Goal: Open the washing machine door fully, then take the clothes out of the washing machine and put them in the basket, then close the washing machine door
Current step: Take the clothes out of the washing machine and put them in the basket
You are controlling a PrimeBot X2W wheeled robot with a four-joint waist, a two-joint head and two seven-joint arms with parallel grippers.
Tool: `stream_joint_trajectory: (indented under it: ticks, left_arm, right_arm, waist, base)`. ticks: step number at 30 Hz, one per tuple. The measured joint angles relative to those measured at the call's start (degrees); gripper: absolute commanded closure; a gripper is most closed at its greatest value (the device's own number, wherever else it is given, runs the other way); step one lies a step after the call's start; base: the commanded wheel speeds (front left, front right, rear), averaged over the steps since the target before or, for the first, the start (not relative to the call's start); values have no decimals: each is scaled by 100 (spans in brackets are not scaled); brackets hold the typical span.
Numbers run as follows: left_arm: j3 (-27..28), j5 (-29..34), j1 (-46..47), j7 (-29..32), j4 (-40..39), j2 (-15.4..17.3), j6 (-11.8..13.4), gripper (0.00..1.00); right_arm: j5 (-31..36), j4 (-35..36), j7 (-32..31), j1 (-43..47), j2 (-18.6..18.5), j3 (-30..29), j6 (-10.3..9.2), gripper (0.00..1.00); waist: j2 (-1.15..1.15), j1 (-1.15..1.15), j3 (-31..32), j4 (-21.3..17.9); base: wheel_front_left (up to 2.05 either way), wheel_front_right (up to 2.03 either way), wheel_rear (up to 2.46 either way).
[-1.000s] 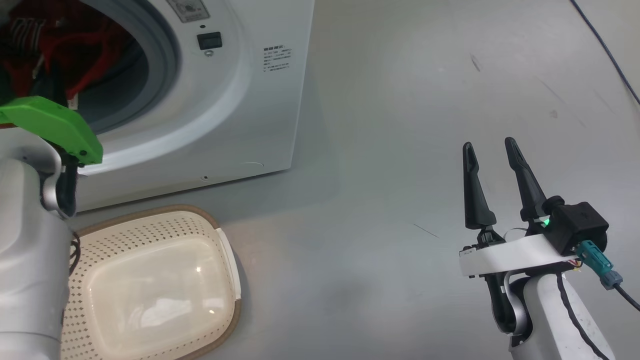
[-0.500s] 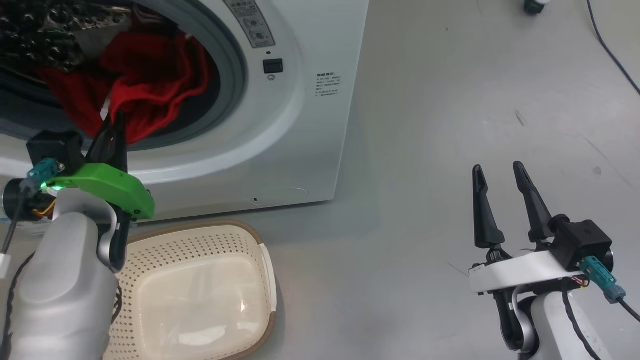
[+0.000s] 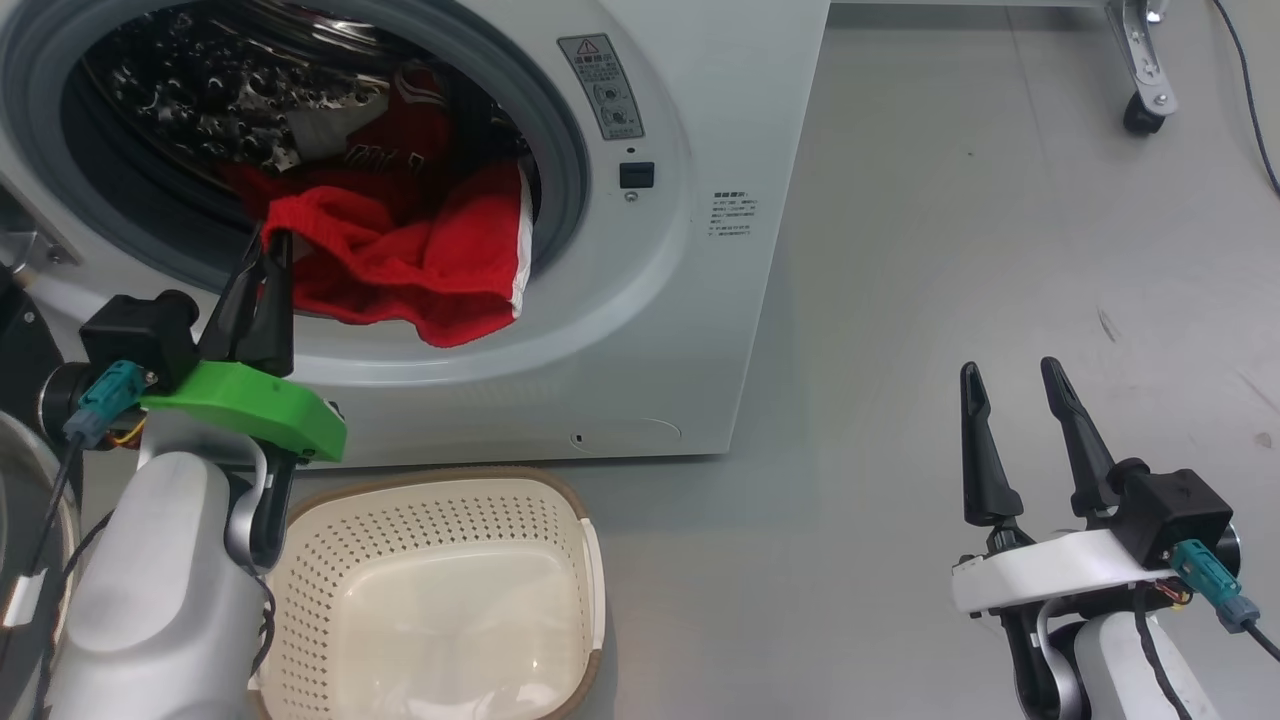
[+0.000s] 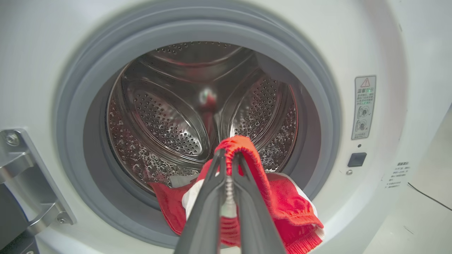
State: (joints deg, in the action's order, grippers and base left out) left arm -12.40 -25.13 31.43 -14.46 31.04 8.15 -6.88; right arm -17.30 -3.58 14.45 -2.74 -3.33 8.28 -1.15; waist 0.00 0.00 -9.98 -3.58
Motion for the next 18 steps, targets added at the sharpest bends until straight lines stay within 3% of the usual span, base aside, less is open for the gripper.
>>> stream_joint_trajectory:
  ticks: [18]
  left_arm:
    - [474, 125, -538, -24, -2387, 23, -4, 100]
  right_arm:
    - [32, 13, 0, 127, 3, -41, 58, 0]
  waist:
    - [0, 0, 269, 287]
  base:
    - [0, 0, 0]
